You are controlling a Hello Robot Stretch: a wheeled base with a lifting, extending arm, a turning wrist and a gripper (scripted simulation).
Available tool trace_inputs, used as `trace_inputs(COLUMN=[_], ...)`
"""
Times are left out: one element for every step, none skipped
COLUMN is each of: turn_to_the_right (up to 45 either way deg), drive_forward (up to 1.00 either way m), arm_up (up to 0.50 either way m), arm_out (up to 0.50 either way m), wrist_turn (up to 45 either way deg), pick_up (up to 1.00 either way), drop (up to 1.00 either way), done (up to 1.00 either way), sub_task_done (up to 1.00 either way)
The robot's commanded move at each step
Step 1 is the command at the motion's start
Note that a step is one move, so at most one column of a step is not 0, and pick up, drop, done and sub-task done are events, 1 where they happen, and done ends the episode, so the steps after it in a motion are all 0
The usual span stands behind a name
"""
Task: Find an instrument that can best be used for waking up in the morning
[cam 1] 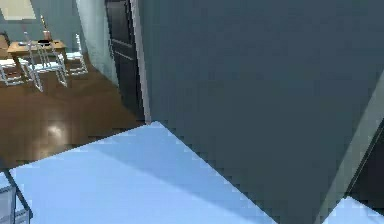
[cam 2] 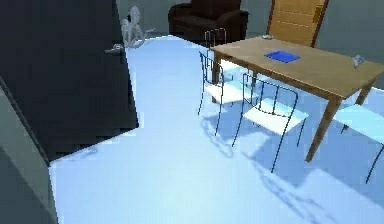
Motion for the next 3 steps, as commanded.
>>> trace_inputs(turn_to_the_right=[-30.0, 0.0, 0.0], drive_forward=[0.00, 1.00, 1.00], arm_up=[0.00, 0.00, 0.00], arm_out=[0.00, 0.00, 0.00], wrist_turn=[0.0, 0.0, 0.0], pick_up=[0.00, 0.00, 0.00], drop=[0.00, 0.00, 0.00], done=[0.00, 0.00, 0.00], sub_task_done=[0.00, 0.00, 0.00])
